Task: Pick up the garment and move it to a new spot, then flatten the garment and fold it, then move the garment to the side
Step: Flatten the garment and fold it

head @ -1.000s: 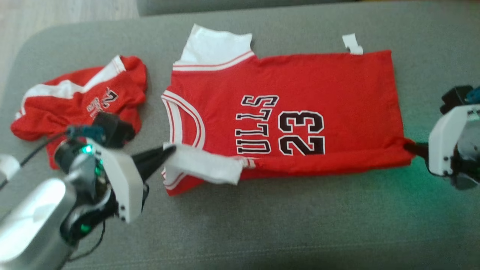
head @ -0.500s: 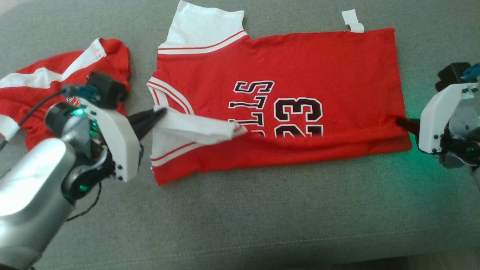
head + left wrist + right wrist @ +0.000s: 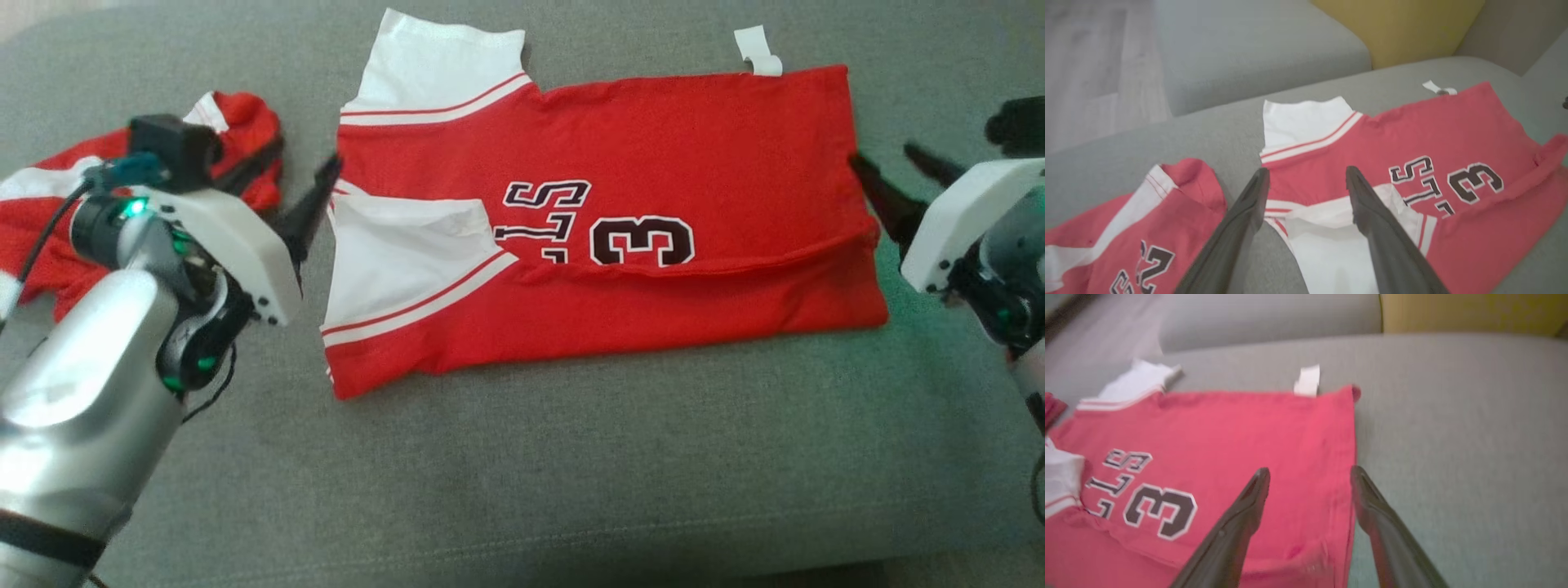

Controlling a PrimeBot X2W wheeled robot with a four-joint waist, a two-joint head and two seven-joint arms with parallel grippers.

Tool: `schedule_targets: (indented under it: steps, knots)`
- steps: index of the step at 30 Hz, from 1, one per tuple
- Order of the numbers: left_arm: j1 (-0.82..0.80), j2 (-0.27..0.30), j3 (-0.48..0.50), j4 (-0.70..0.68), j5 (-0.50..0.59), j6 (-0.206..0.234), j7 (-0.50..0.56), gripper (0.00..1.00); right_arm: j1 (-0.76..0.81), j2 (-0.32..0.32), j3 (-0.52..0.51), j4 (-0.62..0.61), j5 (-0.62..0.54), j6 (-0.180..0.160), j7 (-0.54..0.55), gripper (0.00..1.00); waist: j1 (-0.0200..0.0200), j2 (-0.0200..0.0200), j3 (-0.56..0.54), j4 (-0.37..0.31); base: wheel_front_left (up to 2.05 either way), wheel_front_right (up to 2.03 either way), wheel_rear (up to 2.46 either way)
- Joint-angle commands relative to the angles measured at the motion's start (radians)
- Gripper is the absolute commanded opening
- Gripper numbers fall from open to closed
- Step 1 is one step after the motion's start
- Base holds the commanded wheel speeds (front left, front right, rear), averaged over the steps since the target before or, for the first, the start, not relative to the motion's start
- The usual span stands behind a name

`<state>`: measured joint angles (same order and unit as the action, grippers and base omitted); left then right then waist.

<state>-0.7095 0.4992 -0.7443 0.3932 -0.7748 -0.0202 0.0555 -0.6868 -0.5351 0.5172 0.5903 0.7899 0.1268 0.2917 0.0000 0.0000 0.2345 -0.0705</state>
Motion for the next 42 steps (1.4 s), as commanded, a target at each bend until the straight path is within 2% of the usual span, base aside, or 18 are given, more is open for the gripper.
schedule_targets:
  steps: [1,7,9,11,14,17,20,24,28,33,39,42]
  knots:
    - [-0.047,0.029,0.059,-0.022,0.006,0.009,-0.021,1.00,-0.001,-0.007,-0.004,-0.031,-0.010,0.004,-0.031,1.00,0.0000,0.0000,-0.010,0.002,0.00,0.00,0.00]
    - [0.040,-0.075,0.152,-0.037,-0.037,0.105,-0.246,1.00,0.077,0.010,-0.049,-0.056,-0.131,0.004,-0.379,1.00,0.0000,0.0000,-0.065,0.010,0.00,0.00,0.00]
    - [0.081,-0.111,0.184,-0.061,-0.048,0.134,-0.289,1.00,0.109,0.027,-0.090,-0.056,-0.191,0.004,-0.477,1.00,0.0000,0.0000,-0.083,0.011,0.00,0.00,0.00]
    - [0.130,-0.147,0.216,-0.094,-0.044,0.159,-0.309,1.00,0.148,0.060,-0.151,-0.068,-0.241,0.004,-0.526,1.00,0.0000,0.0000,-0.103,0.010,0.00,0.00,0.00]
    - [0.214,-0.202,0.277,-0.165,0.010,0.195,-0.316,1.00,0.222,0.111,-0.243,-0.124,-0.347,0.004,-0.549,1.00,0.0000,0.0000,-0.125,0.007,0.00,0.00,0.00]
    - [0.320,-0.268,0.352,-0.241,0.102,0.208,-0.317,1.00,0.318,0.184,-0.339,-0.220,-0.457,0.004,-0.553,1.00,0.0000,0.0000,-0.147,0.002,0.00,0.00,0.00]
    - [0.439,-0.354,0.443,-0.289,0.170,0.187,-0.317,1.00,0.420,0.253,-0.405,-0.318,-0.563,0.004,-0.553,1.00,0.0000,0.0000,-0.163,-0.004,0.00,0.00,0.00]
    - [0.562,-0.414,0.523,-0.291,0.279,0.143,-0.317,1.00,0.528,0.326,-0.455,-0.389,-0.630,0.004,-0.553,1.00,0.0000,0.0000,-0.176,-0.008,0.00,0.00,0.00]
    - [0.610,-0.438,0.544,-0.253,0.368,0.115,-0.317,1.00,0.576,0.367,-0.476,-0.419,-0.661,0.004,-0.553,1.00,0.0000,0.0000,-0.177,-0.009,0.00,0.00,0.00]
    - [0.590,-0.447,0.533,-0.171,0.433,0.107,-0.317,1.00,0.582,0.374,-0.466,-0.422,-0.673,0.004,-0.553,1.00,0.0000,0.0000,-0.171,-0.015,0.00,0.00,0.00]
    - [0.549,-0.448,0.520,-0.026,0.458,0.142,-0.317,1.00,0.572,0.371,-0.466,-0.434,-0.667,0.004,-0.553,1.00,0.0000,0.0000,-0.154,-0.029,0.00,0.00,0.00]
    - [0.514,-0.448,0.511,0.090,0.469,0.174,-0.305,1.00,0.571,0.371,-0.469,-0.437,-0.663,0.004,-0.553,1.00,0.0000,0.0000,-0.145,-0.041,0.00,0.00,0.00]
